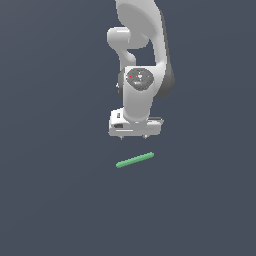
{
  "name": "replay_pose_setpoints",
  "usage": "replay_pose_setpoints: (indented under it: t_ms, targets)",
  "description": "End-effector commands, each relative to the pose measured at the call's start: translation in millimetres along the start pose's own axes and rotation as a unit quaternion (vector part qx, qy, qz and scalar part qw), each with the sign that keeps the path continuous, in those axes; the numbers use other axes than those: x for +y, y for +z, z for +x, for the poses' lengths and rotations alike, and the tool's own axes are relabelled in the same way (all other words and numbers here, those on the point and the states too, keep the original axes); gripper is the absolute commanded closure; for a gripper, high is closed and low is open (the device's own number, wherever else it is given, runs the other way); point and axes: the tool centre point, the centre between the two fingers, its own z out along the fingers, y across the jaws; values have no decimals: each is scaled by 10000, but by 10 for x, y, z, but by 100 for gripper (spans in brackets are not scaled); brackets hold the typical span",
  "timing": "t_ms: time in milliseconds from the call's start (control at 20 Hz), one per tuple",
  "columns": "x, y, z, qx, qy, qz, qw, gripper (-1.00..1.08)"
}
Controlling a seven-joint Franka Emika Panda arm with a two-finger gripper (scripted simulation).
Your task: Pick up the object and move it to a goal position.
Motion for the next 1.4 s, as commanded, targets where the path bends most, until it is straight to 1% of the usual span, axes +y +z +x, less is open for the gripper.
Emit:
replay_pose_setpoints:
  t_ms: [0,150,450,750,1050,1350]
  targets:
    - [0,0,0,0,0,0,10000,-92]
    - [-27,5,-4,-24,-16,-6,10000,-92]
    - [-169,25,-32,-152,-157,-42,9998,-92]
    - [-173,26,-33,-156,-163,-43,9997,-92]
    - [-176,56,-13,-144,83,-29,9999,-92]
    - [-180,115,27,-121,564,-1,9983,-92]
